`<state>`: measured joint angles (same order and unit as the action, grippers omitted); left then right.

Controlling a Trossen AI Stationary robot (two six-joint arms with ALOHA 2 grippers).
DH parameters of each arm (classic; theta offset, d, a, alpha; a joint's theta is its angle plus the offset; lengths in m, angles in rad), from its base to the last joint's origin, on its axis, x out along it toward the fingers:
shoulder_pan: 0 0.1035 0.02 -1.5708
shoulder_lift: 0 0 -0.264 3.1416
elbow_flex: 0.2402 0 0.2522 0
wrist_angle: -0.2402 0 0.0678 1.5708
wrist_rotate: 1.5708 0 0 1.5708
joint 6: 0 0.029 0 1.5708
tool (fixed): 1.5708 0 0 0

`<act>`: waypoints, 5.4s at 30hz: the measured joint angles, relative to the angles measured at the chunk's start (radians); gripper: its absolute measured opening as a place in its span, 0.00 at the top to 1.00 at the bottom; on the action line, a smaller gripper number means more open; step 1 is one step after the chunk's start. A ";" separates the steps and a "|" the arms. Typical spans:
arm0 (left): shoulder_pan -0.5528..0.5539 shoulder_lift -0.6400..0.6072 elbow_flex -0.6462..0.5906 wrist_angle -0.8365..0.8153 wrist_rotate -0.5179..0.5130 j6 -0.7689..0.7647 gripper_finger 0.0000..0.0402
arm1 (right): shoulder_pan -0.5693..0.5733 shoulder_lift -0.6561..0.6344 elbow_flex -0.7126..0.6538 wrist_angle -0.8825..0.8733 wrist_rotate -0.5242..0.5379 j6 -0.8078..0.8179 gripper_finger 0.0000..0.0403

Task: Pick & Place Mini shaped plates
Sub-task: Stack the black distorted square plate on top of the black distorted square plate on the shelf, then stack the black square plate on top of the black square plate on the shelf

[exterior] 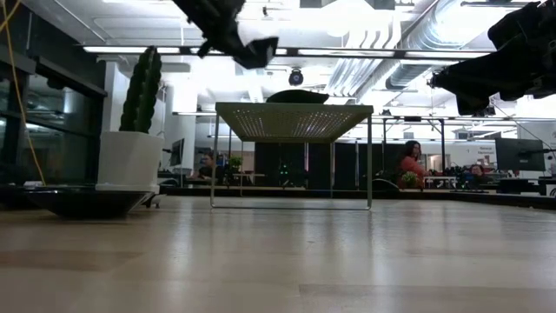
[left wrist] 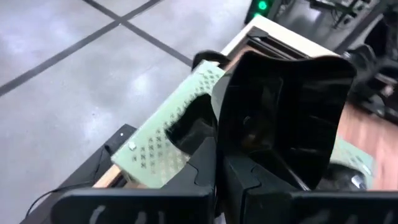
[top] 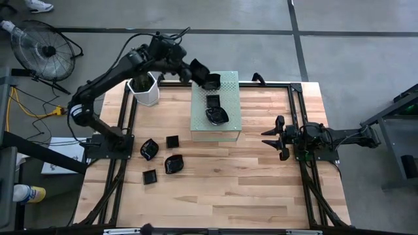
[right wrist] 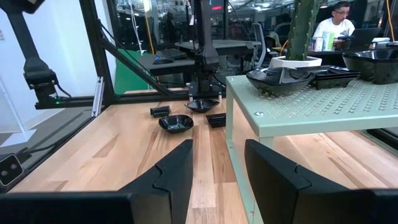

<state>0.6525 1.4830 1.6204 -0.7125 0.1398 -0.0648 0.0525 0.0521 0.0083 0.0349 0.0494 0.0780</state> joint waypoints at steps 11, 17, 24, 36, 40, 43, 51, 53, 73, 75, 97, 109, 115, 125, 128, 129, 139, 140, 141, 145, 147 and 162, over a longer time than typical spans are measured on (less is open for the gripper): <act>0.002 0.142 0.001 0.193 -0.001 -0.305 1.00 | 0.000 0.000 0.000 0.000 0.000 0.000 0.65; 0.000 0.182 0.001 0.187 -0.016 -0.495 1.00 | 0.000 0.000 0.000 0.000 0.000 0.000 0.65; -0.025 0.215 0.001 0.184 -0.019 -0.609 1.00 | 0.000 0.000 0.000 0.000 0.000 0.000 0.65; -0.031 0.222 0.000 0.092 -0.079 -0.735 1.00 | 0.000 0.000 0.000 0.000 0.000 0.000 0.65; -0.031 0.233 0.000 0.079 -0.096 -0.754 1.00 | 0.000 0.000 0.000 0.000 0.000 0.000 0.65; -0.031 0.242 -0.001 0.074 -0.084 -0.755 1.00 | 0.000 0.000 0.000 0.000 0.000 0.000 0.65; -0.031 0.244 -0.001 0.074 -0.090 -0.752 0.93 | 0.000 0.000 0.000 0.000 0.003 0.000 0.65; -0.031 0.246 -0.001 0.075 -0.090 -0.752 0.90 | 0.000 0.000 0.000 0.000 0.003 0.000 0.65; -0.031 0.255 0.000 0.084 -0.064 -0.694 0.74 | 0.000 0.000 0.000 0.000 0.003 0.000 0.65; -0.031 0.255 0.000 0.084 -0.064 -0.667 0.74 | 0.000 0.000 0.000 0.000 0.003 0.000 0.65; -0.031 0.058 0.000 0.006 -0.044 -0.186 0.74 | 0.000 0.000 0.000 0.000 0.003 0.000 0.65; -0.031 -0.139 0.000 -0.240 -0.097 0.126 0.74 | 0.000 0.000 0.000 0.000 0.003 0.000 0.65; -0.034 -0.194 0.000 -0.381 -0.140 0.233 0.74 | 0.000 0.000 0.000 -0.001 0.003 0.000 0.65; -0.192 -0.231 0.000 -0.601 -0.367 0.331 0.74 | 0.000 0.000 0.000 0.000 0.003 0.000 0.65; -0.255 -0.248 0.000 -0.641 -0.420 0.345 0.74 | 0.000 0.000 0.000 -0.001 0.003 0.000 0.65; -0.272 -0.254 0.000 -0.654 -0.430 0.348 0.74 | 0.000 0.000 0.000 0.000 0.003 0.000 0.65; -0.381 -0.395 -0.111 -0.711 -0.457 0.324 0.74 | 0.000 0.000 0.000 -0.001 0.003 0.000 0.65; -0.379 -0.421 -0.143 -0.704 -0.439 0.315 0.74 | 0.000 0.000 0.000 -0.001 0.003 0.000 0.65; -0.378 -0.448 -0.177 -0.695 -0.413 0.305 0.74 | 0.000 0.000 0.000 0.000 0.003 0.000 0.65; -0.379 -0.551 -0.301 -0.669 -0.359 0.240 0.74 | 0.000 0.000 0.000 0.000 0.003 0.000 0.65; -0.378 -0.595 -0.358 -0.668 -0.358 0.196 0.74 | 0.000 0.000 0.000 -0.001 0.003 0.000 0.65; -0.378 -0.754 -0.727 -0.481 -0.196 -0.044 0.74 | 0.000 0.000 0.000 0.000 0.003 0.000 0.65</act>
<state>0.2741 0.7292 0.8934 -1.1939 -0.0566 -0.1091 0.0521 0.0518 0.0085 0.0345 0.0525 0.0780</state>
